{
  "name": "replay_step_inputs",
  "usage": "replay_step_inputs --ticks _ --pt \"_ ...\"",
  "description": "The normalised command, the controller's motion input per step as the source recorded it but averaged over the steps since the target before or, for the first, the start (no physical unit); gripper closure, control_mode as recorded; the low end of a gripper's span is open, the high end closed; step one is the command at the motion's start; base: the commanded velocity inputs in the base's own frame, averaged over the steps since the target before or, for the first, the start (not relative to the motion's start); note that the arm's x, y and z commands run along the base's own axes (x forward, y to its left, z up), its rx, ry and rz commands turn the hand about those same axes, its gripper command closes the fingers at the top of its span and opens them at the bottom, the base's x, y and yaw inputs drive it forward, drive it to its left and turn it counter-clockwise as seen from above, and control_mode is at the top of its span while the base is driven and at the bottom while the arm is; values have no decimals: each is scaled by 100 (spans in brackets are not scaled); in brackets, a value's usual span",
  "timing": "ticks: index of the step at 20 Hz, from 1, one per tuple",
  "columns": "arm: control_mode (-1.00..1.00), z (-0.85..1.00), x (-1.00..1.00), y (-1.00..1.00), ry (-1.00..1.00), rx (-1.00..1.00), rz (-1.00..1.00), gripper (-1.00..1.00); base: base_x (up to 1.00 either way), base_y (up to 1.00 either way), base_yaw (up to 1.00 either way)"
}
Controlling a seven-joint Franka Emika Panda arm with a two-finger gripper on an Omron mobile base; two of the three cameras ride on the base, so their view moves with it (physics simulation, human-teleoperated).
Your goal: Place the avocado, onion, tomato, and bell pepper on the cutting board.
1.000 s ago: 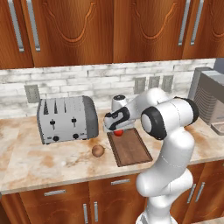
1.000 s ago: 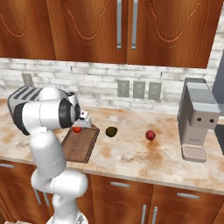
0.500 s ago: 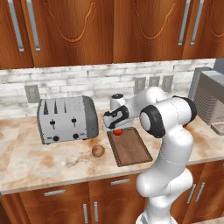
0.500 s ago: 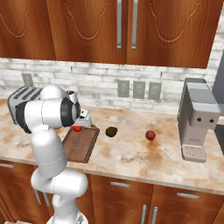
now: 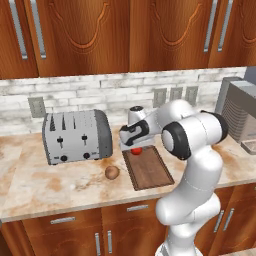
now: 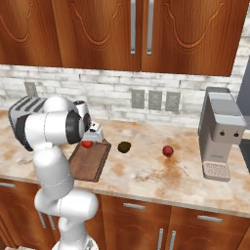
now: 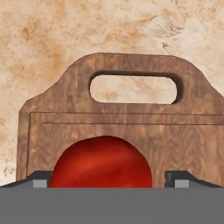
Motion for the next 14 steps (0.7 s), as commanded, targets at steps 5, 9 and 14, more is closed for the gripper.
replay_step_inputs --ticks 5,9,14 --pt "-100 14 -21 -12 1 0 -1 -100 0 0 0" --pt "-100 42 -7 1 0 0 0 -100 0 0 0" --pt "-100 47 -2 4 -1 0 -1 -100 0 0 0"
